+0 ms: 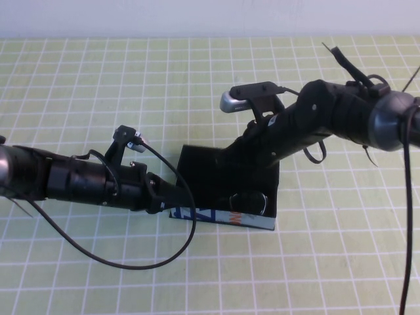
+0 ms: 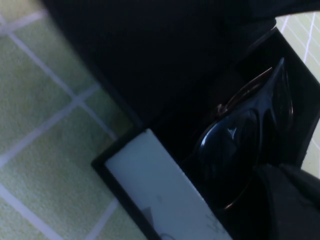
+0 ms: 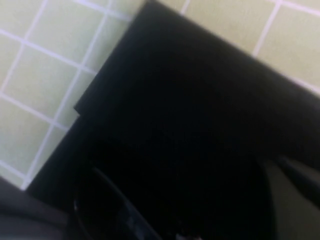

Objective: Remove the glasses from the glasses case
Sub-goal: Pick up the glasses from the glasses case

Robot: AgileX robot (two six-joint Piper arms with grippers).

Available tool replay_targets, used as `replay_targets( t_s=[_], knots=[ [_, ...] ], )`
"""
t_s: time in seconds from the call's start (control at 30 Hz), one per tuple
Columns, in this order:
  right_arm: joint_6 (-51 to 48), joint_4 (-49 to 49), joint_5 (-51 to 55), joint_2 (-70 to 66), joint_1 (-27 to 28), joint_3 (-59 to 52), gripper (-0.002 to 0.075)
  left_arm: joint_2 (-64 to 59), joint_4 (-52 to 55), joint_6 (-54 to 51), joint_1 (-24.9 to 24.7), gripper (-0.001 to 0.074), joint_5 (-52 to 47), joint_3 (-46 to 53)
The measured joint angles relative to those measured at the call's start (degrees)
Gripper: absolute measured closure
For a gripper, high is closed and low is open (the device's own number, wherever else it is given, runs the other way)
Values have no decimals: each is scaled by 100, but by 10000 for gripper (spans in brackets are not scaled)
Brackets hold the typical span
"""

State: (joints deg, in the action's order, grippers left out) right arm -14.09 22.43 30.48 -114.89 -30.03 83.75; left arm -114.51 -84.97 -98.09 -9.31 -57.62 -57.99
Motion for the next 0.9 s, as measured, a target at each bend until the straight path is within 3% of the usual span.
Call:
replay_targets(
  t_s=[0.47,0.9],
  knots=[
    [9,-39,785,-549,43,756,742,0,34,45,0,739,-9,0],
    [-94,-505,2410,-396,23,1675,742,538,99,101,0,739,-154,0]
  ],
)
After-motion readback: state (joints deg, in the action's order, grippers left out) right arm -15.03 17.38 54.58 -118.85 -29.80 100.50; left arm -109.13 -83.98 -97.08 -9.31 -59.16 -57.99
